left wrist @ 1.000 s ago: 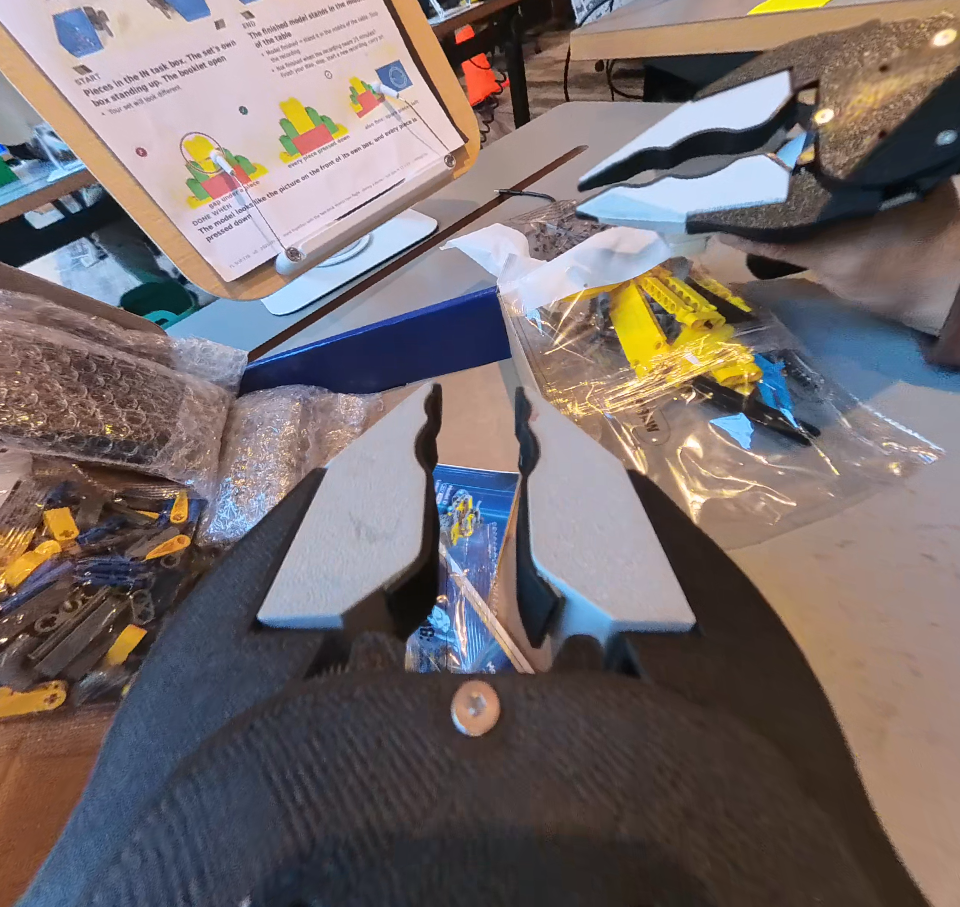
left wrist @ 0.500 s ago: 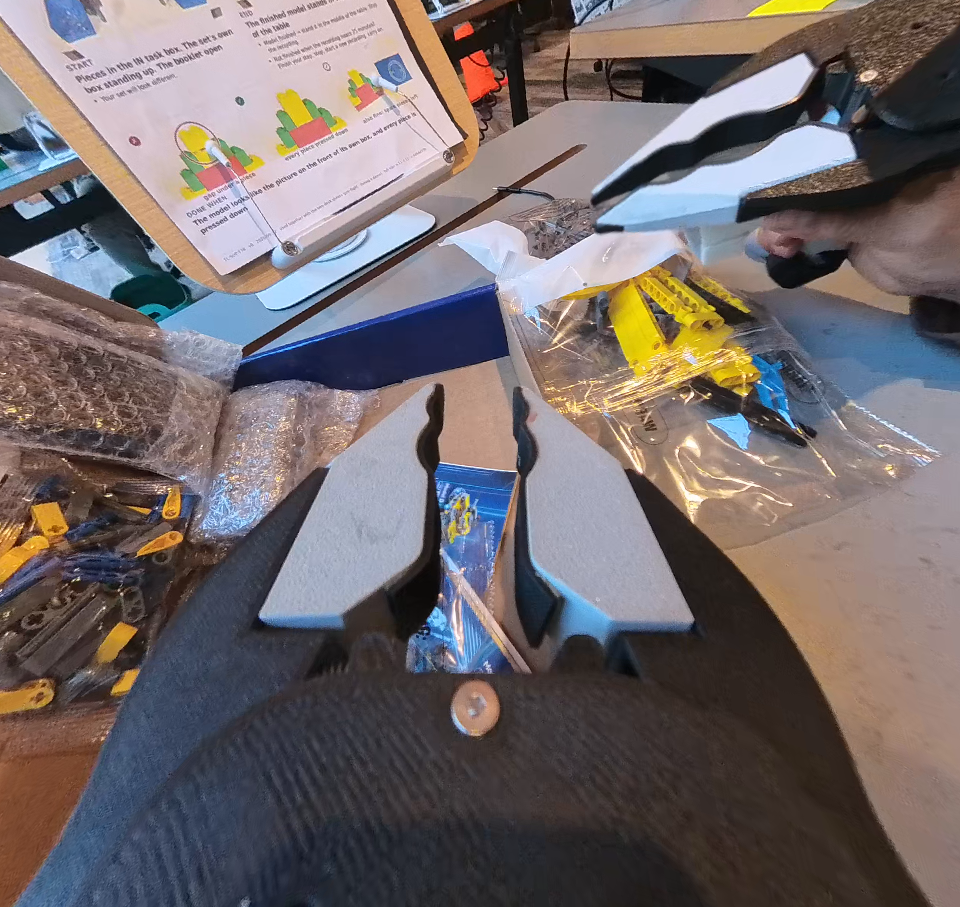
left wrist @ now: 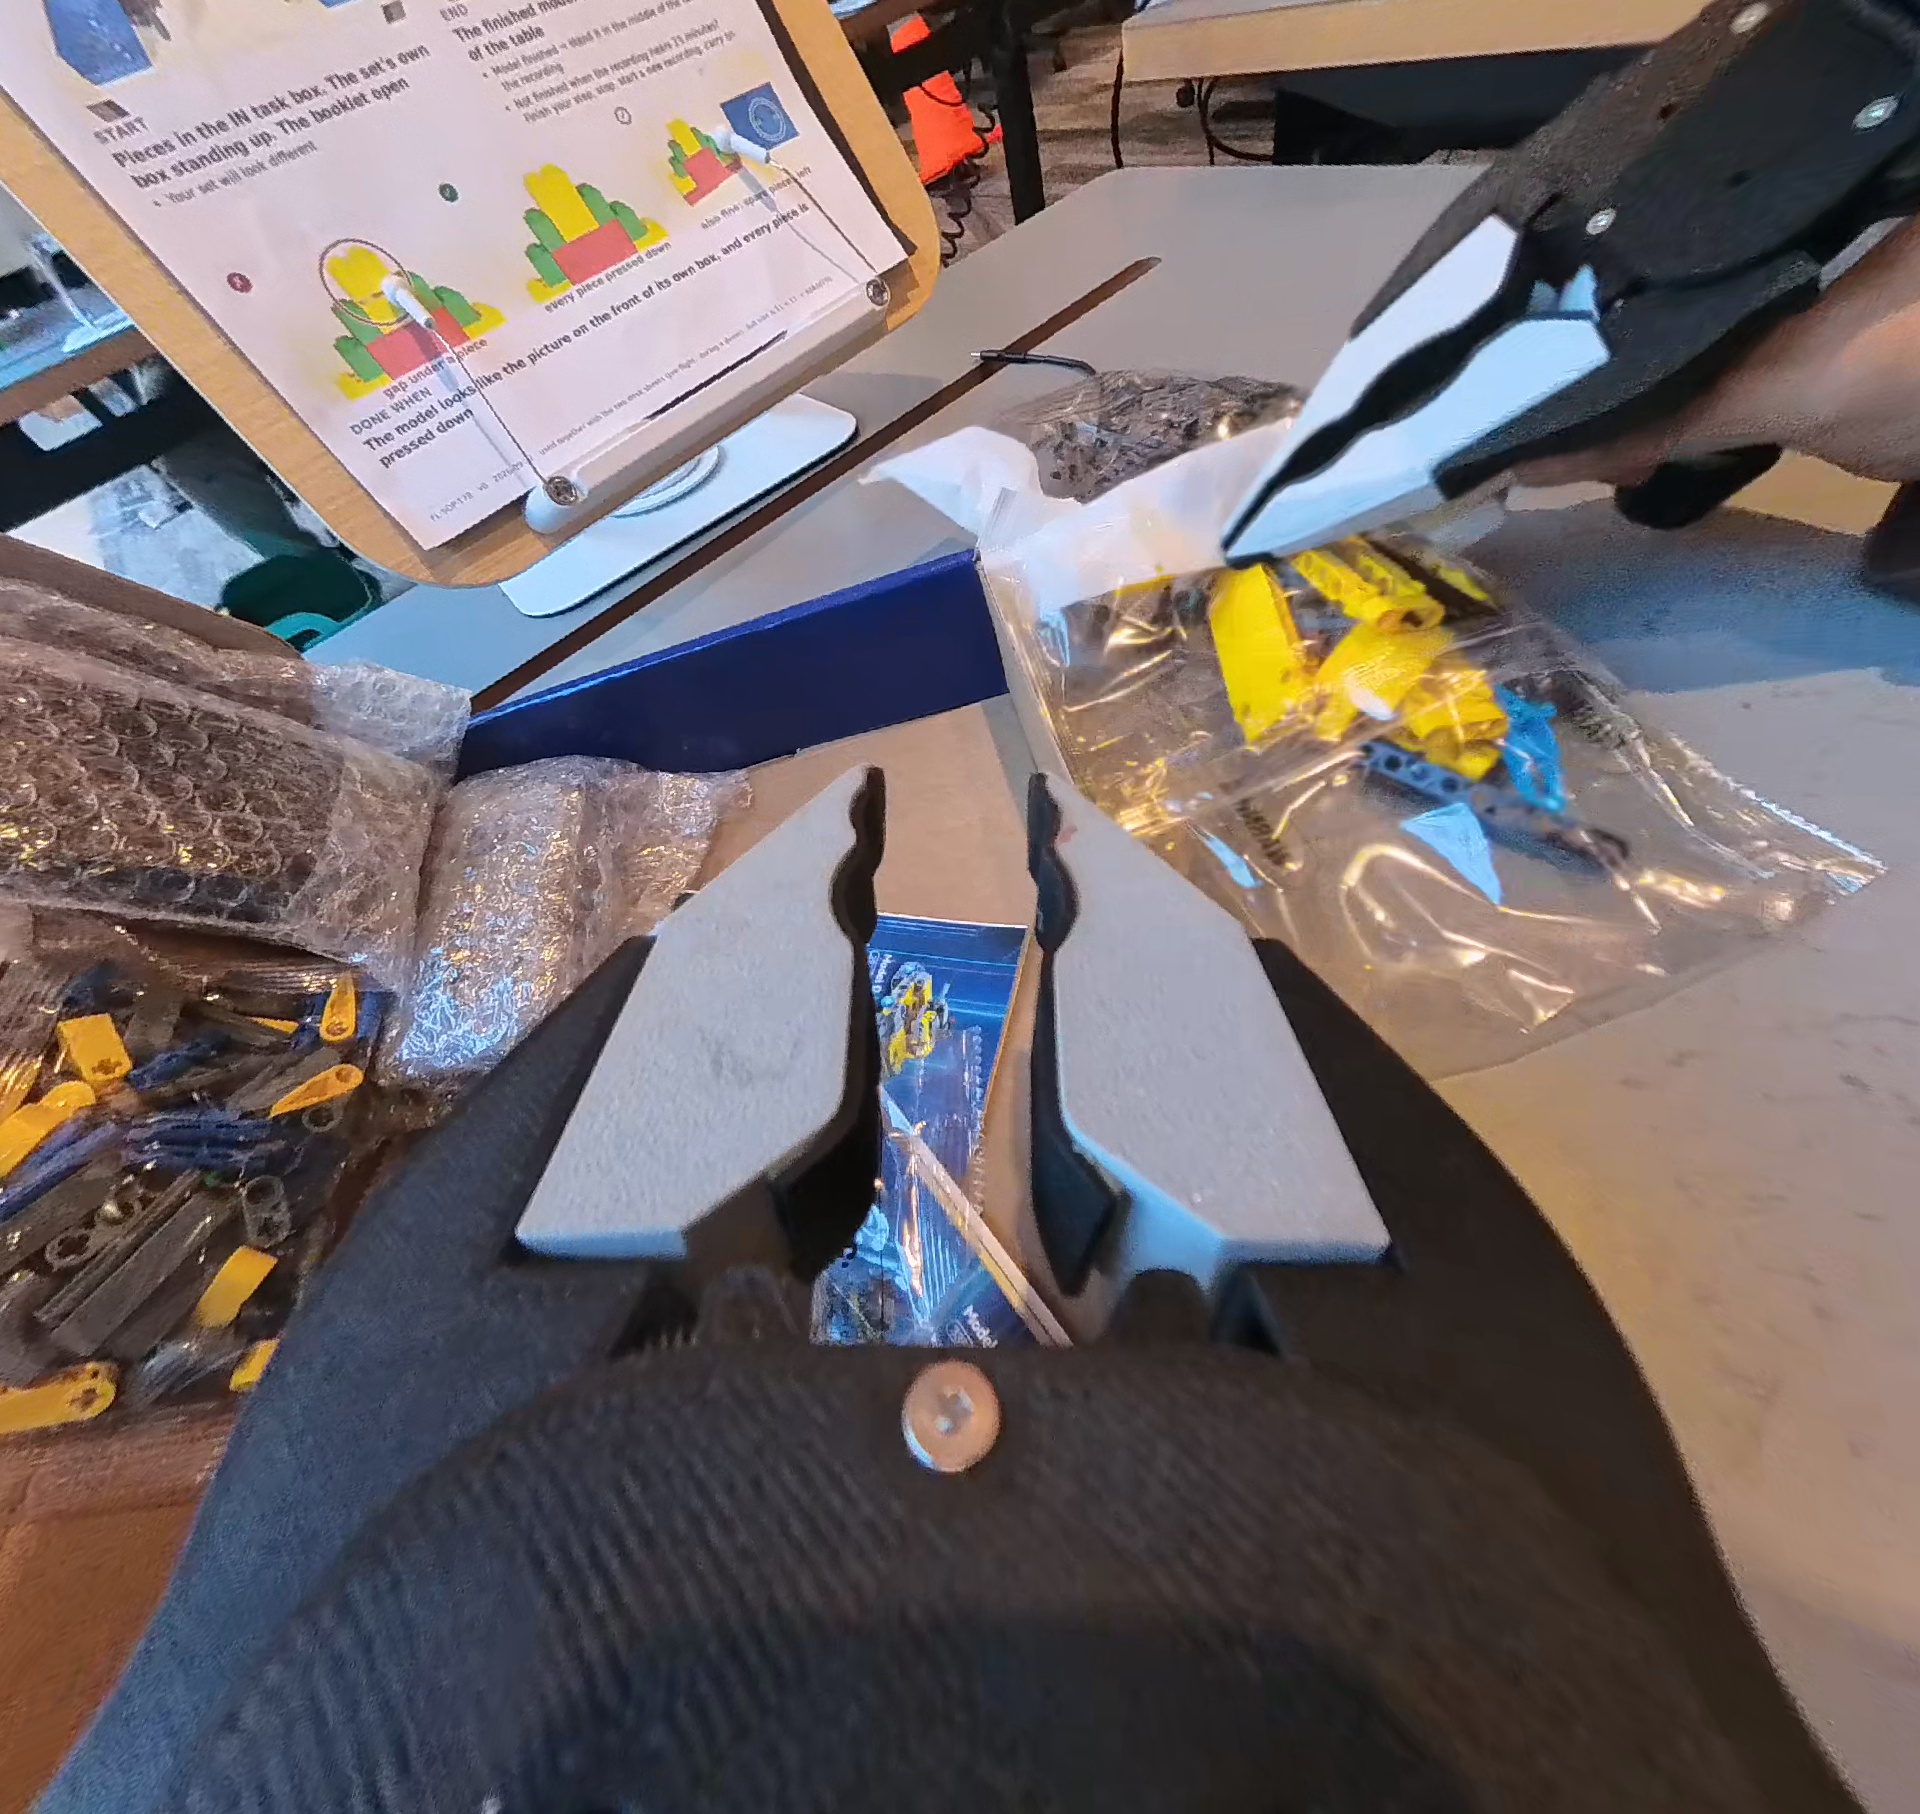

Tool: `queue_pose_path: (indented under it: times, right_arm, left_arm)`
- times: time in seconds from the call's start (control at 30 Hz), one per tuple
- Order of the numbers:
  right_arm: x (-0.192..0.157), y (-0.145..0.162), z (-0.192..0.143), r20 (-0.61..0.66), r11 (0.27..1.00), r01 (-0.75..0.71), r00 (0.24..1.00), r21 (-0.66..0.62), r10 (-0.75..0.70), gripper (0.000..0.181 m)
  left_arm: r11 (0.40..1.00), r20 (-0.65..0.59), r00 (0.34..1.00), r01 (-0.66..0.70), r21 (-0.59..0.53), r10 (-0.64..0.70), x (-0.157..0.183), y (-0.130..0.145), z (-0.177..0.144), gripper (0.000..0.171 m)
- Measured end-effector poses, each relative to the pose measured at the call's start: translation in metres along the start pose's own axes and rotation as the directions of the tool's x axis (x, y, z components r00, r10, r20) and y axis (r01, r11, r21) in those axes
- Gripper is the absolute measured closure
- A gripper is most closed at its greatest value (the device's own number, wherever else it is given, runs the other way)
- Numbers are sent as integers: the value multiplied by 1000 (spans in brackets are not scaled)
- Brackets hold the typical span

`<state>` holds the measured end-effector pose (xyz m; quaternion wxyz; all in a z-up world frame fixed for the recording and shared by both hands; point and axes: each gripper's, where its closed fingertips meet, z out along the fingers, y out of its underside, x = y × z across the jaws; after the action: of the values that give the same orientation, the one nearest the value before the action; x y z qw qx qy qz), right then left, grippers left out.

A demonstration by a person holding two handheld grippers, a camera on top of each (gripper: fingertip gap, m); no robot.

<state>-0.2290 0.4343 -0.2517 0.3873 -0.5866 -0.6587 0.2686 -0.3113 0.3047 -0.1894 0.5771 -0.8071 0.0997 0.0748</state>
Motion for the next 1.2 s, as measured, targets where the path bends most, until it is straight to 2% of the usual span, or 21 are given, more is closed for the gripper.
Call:
queue_pose_path:
  times: [0.07, 0.2, 0.23, 0.3, 0.37, 0.47, 0.53, 0.63, 0.73, 0.87, 0.93, 1.1, 1.2]
  right_arm:
    - [-13, 0, 1, 60, 1000, 22, 998, -1, -21, 181]
    - [-56, 2, -5, 327, 1000, 4, 945, -28, 5, 181]
    - [-59, 2, -7, 338, 999, 31, 941, -20, -22, 181]
    - [-55, -8, -9, 311, 999, 32, 949, 38, -42, 175]
    - [-42, -21, -14, 269, 994, -27, 963, 107, -3, 168]
    - [9, -25, -19, 24, 984, -82, 997, 158, 79, 162]
    - [38, -18, -24, -138, 986, -80, 985, 145, 100, 159]
    - [61, -15, -30, -252, 975, -124, 953, 182, 168, 157]
    - [69, -15, -33, -279, 962, -155, 936, 224, 216, 155]
    - [70, -12, -28, -290, 962, -163, 930, 217, 223, 155]
    - [68, -11, -24, -281, 967, -158, 936, 202, 212, 160]
    - [53, -16, -16, -219, 967, -162, 954, 197, 204, 163]
    - [47, -21, -15, -223, 971, -129, 959, 200, 173, 163]
  left_arm:
    - [1000, 2, 1000, -12, -4, 12, 1, 1, 0, 147]
    - [1000, 0, 1000, -11, -5, 11, 1, 1, 1, 147]
    - [1000, -2, 1000, -6, -4, 6, 1, 1, 1, 147]
    - [1000, -4, 1000, -2, -2, 2, 1, 1, 0, 147]
    - [1000, -3, 1000, -7, -3, 7, 1, 1, 0, 147]
    - [1000, 10, 1000, -20, 8, 20, 1, -2, -1, 147]
    - [999, 37, 999, -15, 37, 13, -4, -7, -3, 149]
    - [996, 92, 995, 19, 92, -27, -20, -17, -11, 147]
    - [986, 163, 983, 54, 156, -80, -43, -26, -22, 145]
    - [965, 242, 957, 103, 240, -162, -71, -34, -36, 141]
    - [964, 273, 947, 98, 246, -167, -79, -33, -39, 139]
    - [981, 333, 935, 64, 185, -124, -96, -23, -41, 139]
    - [994, 310, 945, 96, 46, -105, -96, -4, -40, 133]
